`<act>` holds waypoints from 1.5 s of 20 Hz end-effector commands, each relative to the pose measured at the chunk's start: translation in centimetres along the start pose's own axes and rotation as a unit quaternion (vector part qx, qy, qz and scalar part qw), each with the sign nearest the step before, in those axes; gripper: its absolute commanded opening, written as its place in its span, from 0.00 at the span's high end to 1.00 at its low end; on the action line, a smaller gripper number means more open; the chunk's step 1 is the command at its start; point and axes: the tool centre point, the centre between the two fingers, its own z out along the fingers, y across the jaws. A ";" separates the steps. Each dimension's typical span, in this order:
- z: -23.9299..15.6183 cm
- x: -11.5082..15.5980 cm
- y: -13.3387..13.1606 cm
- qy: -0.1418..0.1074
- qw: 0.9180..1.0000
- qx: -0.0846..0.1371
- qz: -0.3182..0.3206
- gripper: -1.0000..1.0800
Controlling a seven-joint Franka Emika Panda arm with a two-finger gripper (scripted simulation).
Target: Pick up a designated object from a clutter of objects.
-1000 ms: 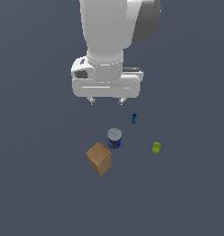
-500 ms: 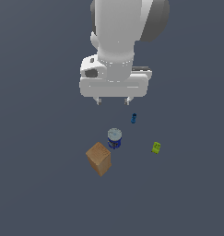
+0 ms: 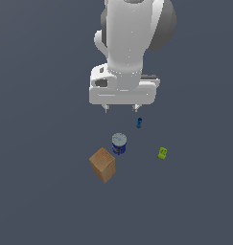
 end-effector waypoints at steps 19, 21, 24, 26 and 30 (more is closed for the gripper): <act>14.6 -7.5 -9.8 0.007 0.997 0.006 -0.079 0.04; 15.9 -8.7 -10.6 0.007 0.996 0.007 -0.087 0.04; 17.4 -10.3 -11.6 0.008 0.995 0.009 -0.098 0.04; 18.2 -11.2 -12.0 0.008 0.995 0.010 -0.103 0.04; 19.3 -12.7 -12.7 0.008 0.994 0.012 -0.112 0.04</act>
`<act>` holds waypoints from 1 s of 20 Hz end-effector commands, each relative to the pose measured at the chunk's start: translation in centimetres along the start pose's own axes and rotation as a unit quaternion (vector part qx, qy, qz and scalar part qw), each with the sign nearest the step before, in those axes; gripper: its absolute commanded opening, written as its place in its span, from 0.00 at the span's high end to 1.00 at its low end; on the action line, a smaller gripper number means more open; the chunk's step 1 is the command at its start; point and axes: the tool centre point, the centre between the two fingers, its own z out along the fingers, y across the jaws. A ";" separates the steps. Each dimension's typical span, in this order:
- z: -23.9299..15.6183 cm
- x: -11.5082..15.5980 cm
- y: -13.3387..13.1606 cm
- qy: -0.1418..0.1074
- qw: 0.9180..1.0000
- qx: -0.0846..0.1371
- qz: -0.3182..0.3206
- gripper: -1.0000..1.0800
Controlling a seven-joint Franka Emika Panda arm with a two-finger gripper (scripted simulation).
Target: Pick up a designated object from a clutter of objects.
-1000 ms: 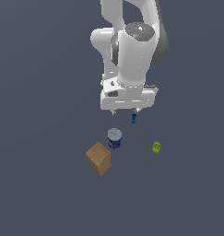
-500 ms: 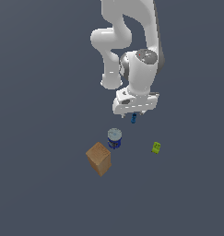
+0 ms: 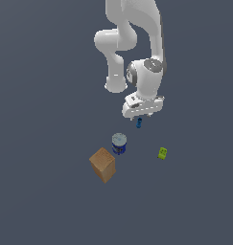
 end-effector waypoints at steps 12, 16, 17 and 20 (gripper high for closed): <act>1.4 -1.3 -0.9 0.001 1.000 0.002 -0.008 0.04; 2.5 -1.4 -1.0 0.001 1.000 0.002 -0.008 0.04; 2.9 -1.4 -1.0 0.001 1.000 0.003 -0.009 0.04; 4.2 -1.4 -1.0 0.001 1.000 0.003 -0.009 0.04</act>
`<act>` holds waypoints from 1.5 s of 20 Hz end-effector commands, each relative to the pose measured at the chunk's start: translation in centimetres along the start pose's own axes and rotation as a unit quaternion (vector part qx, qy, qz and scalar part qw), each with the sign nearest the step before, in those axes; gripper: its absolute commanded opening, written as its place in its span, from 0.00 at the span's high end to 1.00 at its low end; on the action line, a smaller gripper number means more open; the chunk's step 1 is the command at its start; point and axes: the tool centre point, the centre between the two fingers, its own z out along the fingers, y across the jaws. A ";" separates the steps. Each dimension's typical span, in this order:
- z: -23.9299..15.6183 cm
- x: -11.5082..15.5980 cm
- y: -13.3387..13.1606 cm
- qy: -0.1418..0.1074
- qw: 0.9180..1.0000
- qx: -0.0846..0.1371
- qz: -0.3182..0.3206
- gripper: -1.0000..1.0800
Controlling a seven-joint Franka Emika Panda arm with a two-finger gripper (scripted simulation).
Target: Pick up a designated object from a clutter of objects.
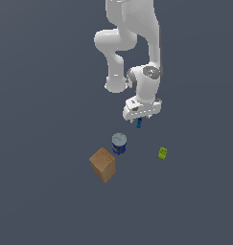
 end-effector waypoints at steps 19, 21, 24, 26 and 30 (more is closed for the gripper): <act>2.6 0.0 0.0 0.000 1.000 0.000 0.000 1.00; 2.6 0.0 0.0 0.001 1.000 0.000 0.000 1.00; 2.4 0.0 0.0 0.001 1.000 0.000 0.000 1.00; 2.2 0.0 0.1 0.001 1.000 0.000 0.000 1.00; 1.1 -0.1 0.3 0.001 1.000 -0.001 -0.001 1.00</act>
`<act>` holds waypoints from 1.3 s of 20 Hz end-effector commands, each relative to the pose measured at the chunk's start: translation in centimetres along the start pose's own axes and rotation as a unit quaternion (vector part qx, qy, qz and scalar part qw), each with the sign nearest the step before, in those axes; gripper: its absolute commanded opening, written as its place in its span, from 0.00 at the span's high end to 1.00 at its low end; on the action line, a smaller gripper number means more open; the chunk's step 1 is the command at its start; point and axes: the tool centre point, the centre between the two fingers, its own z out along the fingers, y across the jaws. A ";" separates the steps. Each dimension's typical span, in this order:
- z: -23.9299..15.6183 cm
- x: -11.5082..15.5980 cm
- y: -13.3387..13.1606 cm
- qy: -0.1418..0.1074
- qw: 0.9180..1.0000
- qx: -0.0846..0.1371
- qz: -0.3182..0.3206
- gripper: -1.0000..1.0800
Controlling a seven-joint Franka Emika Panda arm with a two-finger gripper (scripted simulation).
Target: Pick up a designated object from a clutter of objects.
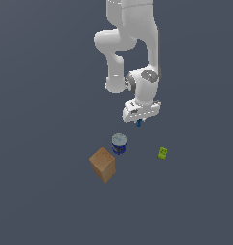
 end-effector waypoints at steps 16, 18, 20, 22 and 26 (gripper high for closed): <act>-10.2 -0.9 2.0 0.000 1.000 0.002 -0.001 1.00; -11.8 -1.0 2.3 0.000 1.000 0.003 -0.001 1.00; -13.4 -1.1 2.6 0.000 1.000 0.003 -0.001 1.00; -15.0 -1.2 3.0 0.000 1.000 0.003 -0.001 1.00; -18.2 -1.5 3.6 0.000 1.000 0.003 -0.001 1.00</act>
